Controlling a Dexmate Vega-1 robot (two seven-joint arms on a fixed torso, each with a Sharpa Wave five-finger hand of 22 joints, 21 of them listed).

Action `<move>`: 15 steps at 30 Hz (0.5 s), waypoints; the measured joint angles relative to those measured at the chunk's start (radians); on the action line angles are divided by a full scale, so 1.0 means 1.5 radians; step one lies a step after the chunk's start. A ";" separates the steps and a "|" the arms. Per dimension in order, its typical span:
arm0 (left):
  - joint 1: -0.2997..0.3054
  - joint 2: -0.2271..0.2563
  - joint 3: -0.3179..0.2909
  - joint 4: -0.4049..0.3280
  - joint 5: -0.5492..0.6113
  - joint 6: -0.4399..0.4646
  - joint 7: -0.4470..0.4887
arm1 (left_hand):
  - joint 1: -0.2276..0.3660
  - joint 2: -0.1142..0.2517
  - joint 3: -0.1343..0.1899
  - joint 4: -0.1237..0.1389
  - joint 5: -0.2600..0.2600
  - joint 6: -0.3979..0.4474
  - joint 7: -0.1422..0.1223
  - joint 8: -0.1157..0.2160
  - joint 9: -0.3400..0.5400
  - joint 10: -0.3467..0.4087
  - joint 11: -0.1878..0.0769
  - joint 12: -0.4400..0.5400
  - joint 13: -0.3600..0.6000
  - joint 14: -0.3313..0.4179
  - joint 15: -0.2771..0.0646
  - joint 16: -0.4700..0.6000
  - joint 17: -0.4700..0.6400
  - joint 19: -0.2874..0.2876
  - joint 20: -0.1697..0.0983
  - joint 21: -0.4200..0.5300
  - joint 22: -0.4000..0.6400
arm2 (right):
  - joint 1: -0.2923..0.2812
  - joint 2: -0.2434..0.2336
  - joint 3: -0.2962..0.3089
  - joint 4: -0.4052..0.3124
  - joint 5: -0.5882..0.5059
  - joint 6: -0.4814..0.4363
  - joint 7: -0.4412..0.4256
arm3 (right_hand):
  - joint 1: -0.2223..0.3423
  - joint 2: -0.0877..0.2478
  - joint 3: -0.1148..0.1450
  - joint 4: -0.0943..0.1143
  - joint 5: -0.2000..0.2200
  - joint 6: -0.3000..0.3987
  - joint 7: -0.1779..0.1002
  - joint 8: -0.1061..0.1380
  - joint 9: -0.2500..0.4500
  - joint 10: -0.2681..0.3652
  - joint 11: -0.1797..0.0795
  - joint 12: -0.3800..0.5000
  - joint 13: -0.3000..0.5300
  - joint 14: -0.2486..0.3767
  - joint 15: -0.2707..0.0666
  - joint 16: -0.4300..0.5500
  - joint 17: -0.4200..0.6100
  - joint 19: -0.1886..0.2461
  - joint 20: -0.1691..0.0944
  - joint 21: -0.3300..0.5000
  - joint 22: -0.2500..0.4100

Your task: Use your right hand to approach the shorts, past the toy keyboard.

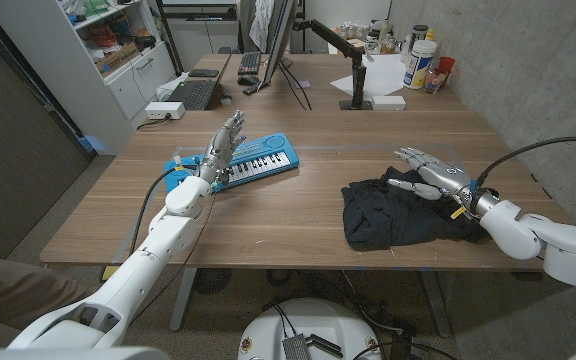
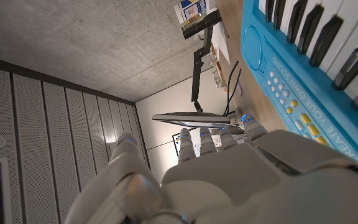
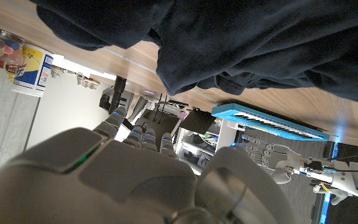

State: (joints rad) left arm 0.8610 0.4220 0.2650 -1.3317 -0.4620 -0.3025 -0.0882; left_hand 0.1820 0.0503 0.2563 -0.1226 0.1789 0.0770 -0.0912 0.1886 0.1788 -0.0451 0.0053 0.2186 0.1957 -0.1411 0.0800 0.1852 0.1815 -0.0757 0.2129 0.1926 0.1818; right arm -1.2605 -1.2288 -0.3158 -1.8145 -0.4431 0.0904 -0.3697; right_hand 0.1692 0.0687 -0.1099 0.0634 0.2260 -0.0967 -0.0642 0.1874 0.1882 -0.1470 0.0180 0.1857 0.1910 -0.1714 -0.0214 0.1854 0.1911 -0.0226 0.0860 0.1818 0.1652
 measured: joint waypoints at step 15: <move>0.002 0.000 0.001 0.000 -0.001 0.002 -0.001 | 0.000 0.000 0.000 0.000 0.000 0.002 -0.002 0.000 0.000 0.000 0.000 0.000 0.000 0.000 0.000 0.000 0.000 0.000 0.000 0.000 0.000 | 0.006 0.001 -0.013 0.004 -0.001 -0.008 0.000 | 0.004 0.004 0.001 -0.005 -0.003 0.000 0.000 0.000 0.000 -0.004 0.004 0.000 0.000 0.000 0.000 0.000 0.000 0.000 0.000 0.000 0.000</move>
State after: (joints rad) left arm 0.8634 0.4216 0.2658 -1.3316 -0.4639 -0.2994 -0.0898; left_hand 0.1820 0.0503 0.2563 -0.1226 0.1789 0.0807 -0.0949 0.1886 0.1788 -0.0452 0.0053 0.2186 0.1957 -0.1411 0.0800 0.1852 0.1816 -0.0757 0.2129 0.1926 0.1818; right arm -1.2522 -1.2269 -0.3350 -1.8085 -0.4445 0.0780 -0.3697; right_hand 0.1745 0.0741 -0.1084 0.0563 0.2219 -0.0966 -0.0642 0.1874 0.1881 -0.1524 0.0234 0.1857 0.1910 -0.1714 -0.0215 0.1854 0.1911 -0.0226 0.0860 0.1818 0.1652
